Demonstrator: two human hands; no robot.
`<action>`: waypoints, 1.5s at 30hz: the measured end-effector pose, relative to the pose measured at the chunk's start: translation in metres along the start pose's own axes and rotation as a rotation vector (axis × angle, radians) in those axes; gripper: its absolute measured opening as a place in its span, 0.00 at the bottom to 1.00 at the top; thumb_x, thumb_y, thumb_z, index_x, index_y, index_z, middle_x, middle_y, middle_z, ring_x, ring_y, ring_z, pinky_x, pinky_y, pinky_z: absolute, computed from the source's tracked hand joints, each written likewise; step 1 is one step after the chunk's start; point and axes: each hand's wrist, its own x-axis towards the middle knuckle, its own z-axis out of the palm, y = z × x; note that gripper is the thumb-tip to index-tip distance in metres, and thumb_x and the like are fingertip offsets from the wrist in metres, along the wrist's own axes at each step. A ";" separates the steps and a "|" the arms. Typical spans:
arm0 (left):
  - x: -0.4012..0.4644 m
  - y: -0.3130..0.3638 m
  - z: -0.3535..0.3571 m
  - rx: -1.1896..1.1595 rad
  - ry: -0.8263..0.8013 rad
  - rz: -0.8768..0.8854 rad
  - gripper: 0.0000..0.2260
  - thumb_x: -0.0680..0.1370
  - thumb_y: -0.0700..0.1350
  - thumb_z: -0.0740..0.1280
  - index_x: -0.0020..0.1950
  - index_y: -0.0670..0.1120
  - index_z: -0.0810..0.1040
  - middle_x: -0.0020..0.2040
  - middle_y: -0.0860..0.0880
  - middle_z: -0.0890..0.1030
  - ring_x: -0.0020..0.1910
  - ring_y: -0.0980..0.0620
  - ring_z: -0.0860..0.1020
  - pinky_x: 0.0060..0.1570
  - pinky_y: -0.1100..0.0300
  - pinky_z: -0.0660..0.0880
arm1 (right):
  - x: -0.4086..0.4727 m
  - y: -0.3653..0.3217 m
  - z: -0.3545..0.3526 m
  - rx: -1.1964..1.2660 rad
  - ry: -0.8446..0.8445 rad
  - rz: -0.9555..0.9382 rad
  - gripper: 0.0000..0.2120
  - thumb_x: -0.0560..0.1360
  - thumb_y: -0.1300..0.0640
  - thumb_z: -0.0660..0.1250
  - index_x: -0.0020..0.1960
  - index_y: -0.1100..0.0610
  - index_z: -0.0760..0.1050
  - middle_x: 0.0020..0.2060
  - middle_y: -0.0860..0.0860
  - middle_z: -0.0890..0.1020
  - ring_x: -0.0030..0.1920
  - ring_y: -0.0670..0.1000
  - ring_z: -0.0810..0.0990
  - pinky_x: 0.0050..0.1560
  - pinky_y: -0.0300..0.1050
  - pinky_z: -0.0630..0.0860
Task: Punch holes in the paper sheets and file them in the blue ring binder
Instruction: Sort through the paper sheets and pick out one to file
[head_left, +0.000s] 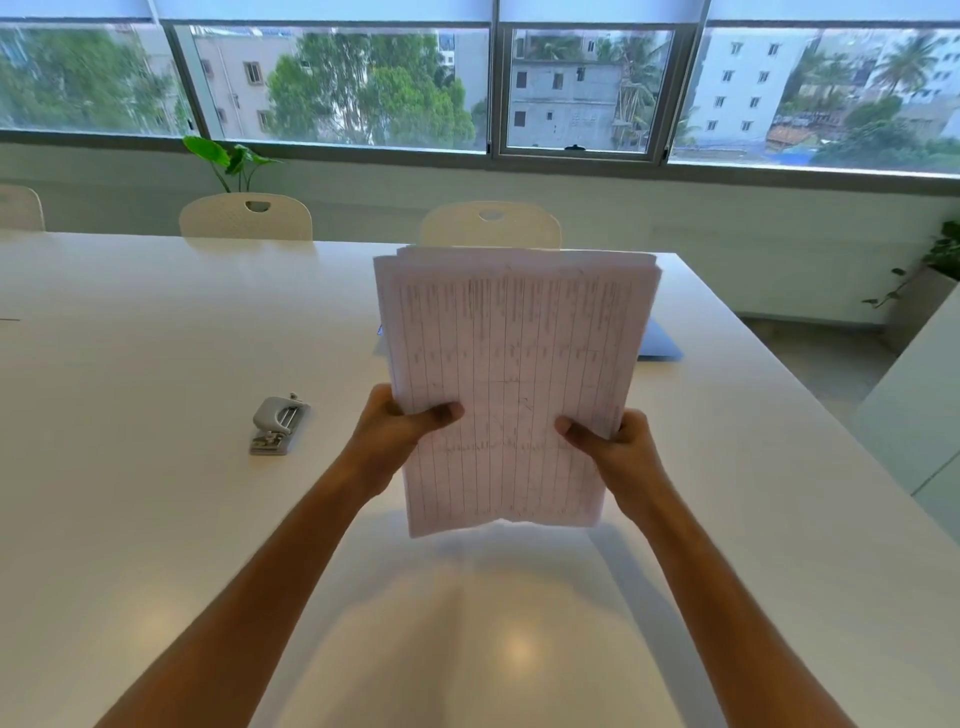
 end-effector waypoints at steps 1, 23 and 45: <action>0.000 -0.002 0.001 -0.011 0.001 -0.011 0.13 0.66 0.44 0.72 0.50 0.48 0.79 0.45 0.49 0.84 0.47 0.44 0.83 0.46 0.45 0.81 | 0.000 0.002 -0.001 0.000 -0.007 0.018 0.04 0.75 0.62 0.68 0.46 0.54 0.78 0.37 0.40 0.85 0.39 0.44 0.85 0.36 0.38 0.81; 0.005 -0.036 0.036 -0.660 0.355 -0.260 0.13 0.73 0.33 0.69 0.55 0.46 0.77 0.53 0.45 0.83 0.52 0.43 0.80 0.48 0.46 0.79 | -0.017 0.025 0.030 0.504 0.152 0.111 0.15 0.75 0.67 0.66 0.58 0.52 0.76 0.52 0.57 0.84 0.55 0.60 0.82 0.52 0.62 0.79; 0.014 -0.050 -0.058 -0.335 -0.352 -0.499 0.38 0.60 0.45 0.82 0.66 0.38 0.72 0.59 0.33 0.78 0.53 0.36 0.80 0.48 0.42 0.80 | -0.008 0.015 -0.048 0.261 -0.152 0.337 0.14 0.73 0.58 0.70 0.58 0.59 0.78 0.51 0.60 0.84 0.50 0.61 0.84 0.45 0.52 0.82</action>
